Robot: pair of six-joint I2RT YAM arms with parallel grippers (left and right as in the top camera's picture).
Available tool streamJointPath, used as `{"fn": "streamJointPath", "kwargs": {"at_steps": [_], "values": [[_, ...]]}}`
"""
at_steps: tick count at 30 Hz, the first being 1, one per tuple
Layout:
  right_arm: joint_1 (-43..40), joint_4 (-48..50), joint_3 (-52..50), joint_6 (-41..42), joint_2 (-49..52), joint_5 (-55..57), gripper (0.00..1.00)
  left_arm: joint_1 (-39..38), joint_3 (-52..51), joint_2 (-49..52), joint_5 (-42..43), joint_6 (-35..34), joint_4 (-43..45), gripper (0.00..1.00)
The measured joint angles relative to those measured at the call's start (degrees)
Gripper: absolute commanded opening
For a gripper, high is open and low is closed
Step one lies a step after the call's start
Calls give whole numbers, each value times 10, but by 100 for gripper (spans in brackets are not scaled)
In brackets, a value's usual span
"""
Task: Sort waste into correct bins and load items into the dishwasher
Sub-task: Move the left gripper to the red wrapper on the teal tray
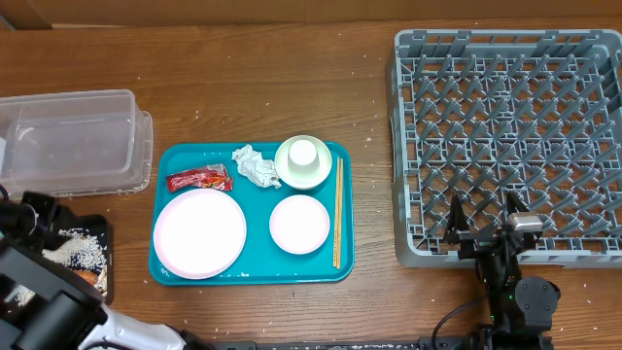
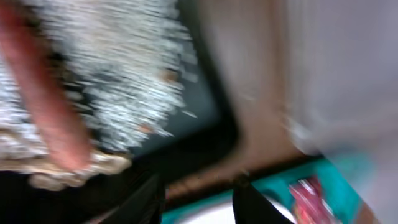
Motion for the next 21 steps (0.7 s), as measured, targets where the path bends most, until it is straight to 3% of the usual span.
{"fn": "streamJointPath", "kwargs": {"at_steps": [7, 8, 10, 14, 16, 21], "values": [[0, 0, 0, 0, 0, 0, 100, -118, 9, -114, 62, 22, 2, 49], [0, 0, 0, 0, 0, 0, 100, -145, 12, -124, 64, 24, 4, 59], [0, 0, 0, 0, 0, 0, 100, -202, 15, -135, 67, 29, 12, 99], [0, 0, 0, 0, 0, 0, 100, -304, 15, -127, 67, 28, 37, 100], [0, 0, 0, 0, 0, 0, 100, -349, 15, -118, 66, 27, 52, 88], [0, 0, 0, 0, 0, 0, 100, -444, 15, -83, 13, -12, 73, 80]]}}
